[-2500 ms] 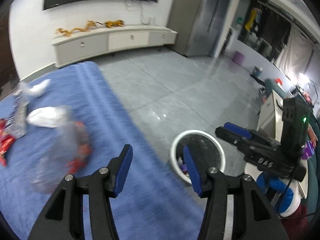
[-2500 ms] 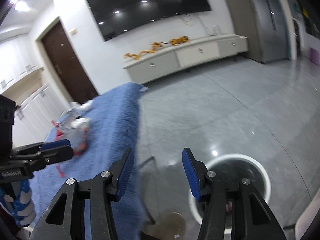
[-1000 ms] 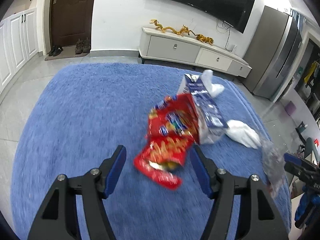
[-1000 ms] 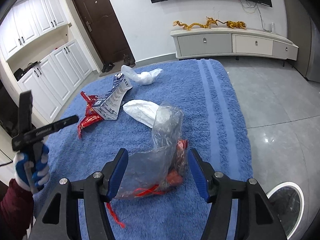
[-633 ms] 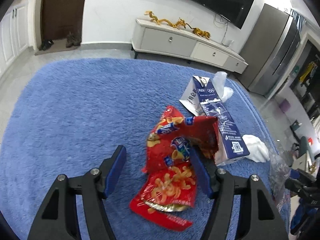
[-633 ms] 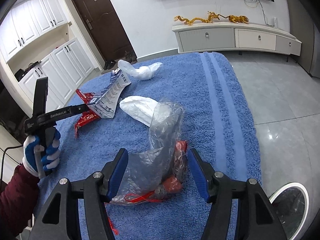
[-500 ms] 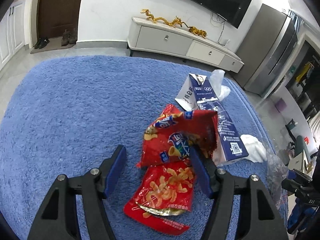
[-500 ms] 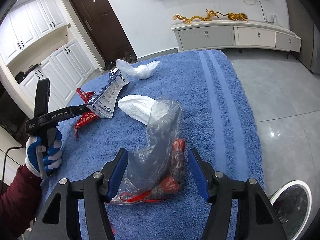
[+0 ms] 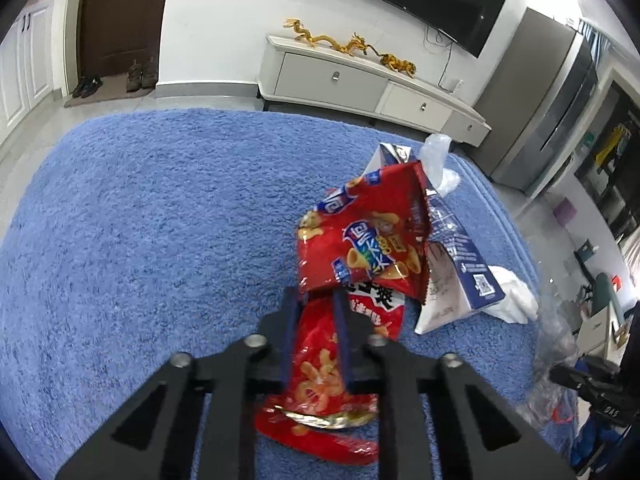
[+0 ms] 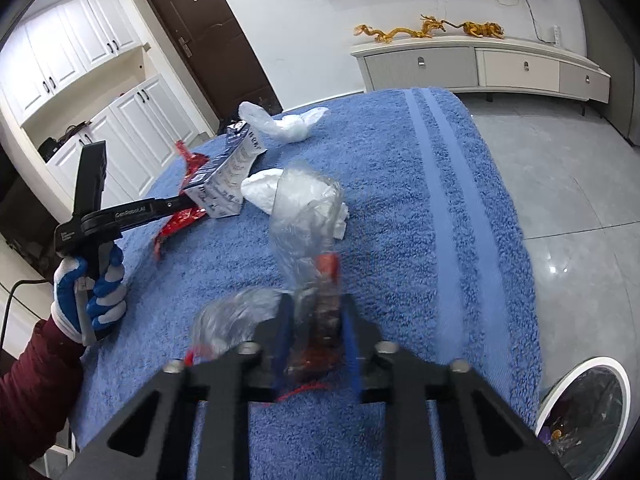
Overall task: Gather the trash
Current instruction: 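Grasp red snack bag with left tool while right tool grasps clear bag, then carry red snack bag and clear bag over the bin and open both tools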
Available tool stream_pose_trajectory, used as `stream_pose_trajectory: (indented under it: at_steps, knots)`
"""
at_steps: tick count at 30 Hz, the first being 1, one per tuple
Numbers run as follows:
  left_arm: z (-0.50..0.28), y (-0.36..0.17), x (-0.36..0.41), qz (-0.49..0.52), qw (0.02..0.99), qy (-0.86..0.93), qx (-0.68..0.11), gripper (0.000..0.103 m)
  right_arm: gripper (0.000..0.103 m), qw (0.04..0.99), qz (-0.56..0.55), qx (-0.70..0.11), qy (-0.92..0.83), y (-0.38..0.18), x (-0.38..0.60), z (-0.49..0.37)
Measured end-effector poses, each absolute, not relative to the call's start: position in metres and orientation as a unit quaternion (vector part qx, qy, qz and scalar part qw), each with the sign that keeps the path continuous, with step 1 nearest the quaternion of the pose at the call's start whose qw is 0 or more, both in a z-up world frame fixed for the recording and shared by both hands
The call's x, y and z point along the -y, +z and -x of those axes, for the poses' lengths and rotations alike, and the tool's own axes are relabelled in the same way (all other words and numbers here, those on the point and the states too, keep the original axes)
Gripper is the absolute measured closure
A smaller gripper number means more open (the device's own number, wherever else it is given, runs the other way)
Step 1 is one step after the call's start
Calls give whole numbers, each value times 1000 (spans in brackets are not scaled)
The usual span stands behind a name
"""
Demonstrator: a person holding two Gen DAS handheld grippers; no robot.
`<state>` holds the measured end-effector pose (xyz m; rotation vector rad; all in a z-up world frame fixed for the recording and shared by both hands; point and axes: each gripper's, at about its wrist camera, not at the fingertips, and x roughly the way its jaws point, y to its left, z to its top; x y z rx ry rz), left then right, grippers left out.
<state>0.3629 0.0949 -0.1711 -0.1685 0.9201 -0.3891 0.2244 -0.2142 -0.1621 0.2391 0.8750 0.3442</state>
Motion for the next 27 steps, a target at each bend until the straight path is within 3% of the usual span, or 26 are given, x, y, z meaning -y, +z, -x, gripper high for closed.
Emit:
stream_pose_trajectory:
  at_steps: [14,27]
  knots:
    - [-282,-138,-115,103,887,-183,-412,102,91,898,-119,-381,183,-130,223,-177]
    - [-191,-77,-130,93,911,-174,-363,102,91,917,-126,-329,187,-92,242,-116]
